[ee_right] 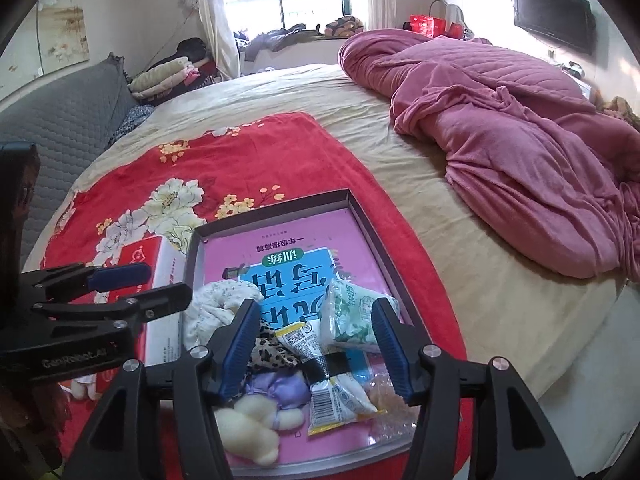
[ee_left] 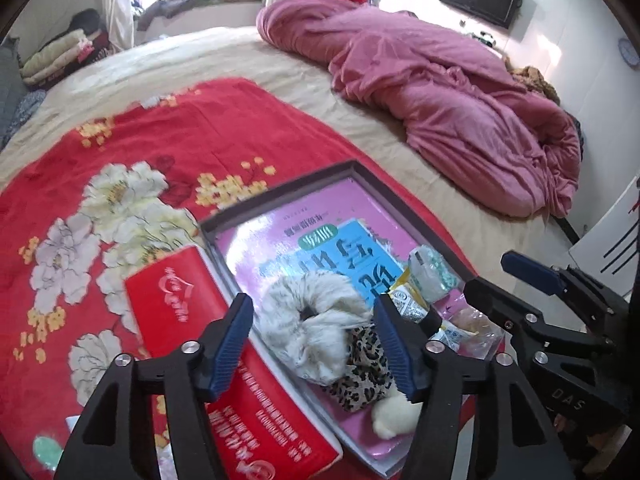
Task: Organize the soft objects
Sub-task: 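Withdraw both tools from the box lid back toward the remaining items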
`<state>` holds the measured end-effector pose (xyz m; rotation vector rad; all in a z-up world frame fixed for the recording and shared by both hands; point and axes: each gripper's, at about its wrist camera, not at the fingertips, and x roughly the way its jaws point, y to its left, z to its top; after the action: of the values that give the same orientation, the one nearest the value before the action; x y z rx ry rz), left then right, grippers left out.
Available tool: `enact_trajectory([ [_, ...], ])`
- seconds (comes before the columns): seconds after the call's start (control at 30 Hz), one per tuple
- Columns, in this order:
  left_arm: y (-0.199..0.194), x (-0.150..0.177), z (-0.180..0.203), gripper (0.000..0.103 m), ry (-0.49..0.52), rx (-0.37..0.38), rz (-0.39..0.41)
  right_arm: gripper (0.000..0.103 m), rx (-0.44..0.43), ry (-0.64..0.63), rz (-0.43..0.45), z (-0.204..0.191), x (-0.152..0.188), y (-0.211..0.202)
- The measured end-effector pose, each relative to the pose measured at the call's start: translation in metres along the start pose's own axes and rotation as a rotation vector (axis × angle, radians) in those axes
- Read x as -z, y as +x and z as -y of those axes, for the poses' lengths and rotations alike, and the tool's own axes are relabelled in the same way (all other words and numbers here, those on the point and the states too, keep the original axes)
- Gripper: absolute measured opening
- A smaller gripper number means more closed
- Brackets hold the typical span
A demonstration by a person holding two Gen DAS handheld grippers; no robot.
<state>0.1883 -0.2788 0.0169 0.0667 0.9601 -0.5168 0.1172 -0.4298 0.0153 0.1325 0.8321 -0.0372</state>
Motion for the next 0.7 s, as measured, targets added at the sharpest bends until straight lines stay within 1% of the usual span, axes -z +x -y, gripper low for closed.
enact_trajectory([
  [0.07,-0.01,-0.001,-0.002,0.072,-0.01,0.003,0.015,0.058,0.004,0.007,0.007,0.0,0.001,-0.005],
  [0.13,-0.022,-0.001,-0.004,0.074,-0.016,-0.003,0.039,0.058,0.004,0.014,0.013,-0.001,0.002,-0.01],
  [0.27,-0.04,0.001,-0.006,0.077,-0.017,-0.014,0.063,0.058,0.011,0.018,0.025,-0.004,0.004,-0.019],
  [0.4,-0.053,0.005,-0.004,0.078,-0.007,-0.028,0.078,0.058,0.02,0.022,0.043,-0.008,0.005,-0.032],
  [0.7,-0.089,0.021,-0.013,0.078,-0.03,-0.062,0.124,0.06,0.036,0.012,0.073,-0.02,0.005,-0.058],
])
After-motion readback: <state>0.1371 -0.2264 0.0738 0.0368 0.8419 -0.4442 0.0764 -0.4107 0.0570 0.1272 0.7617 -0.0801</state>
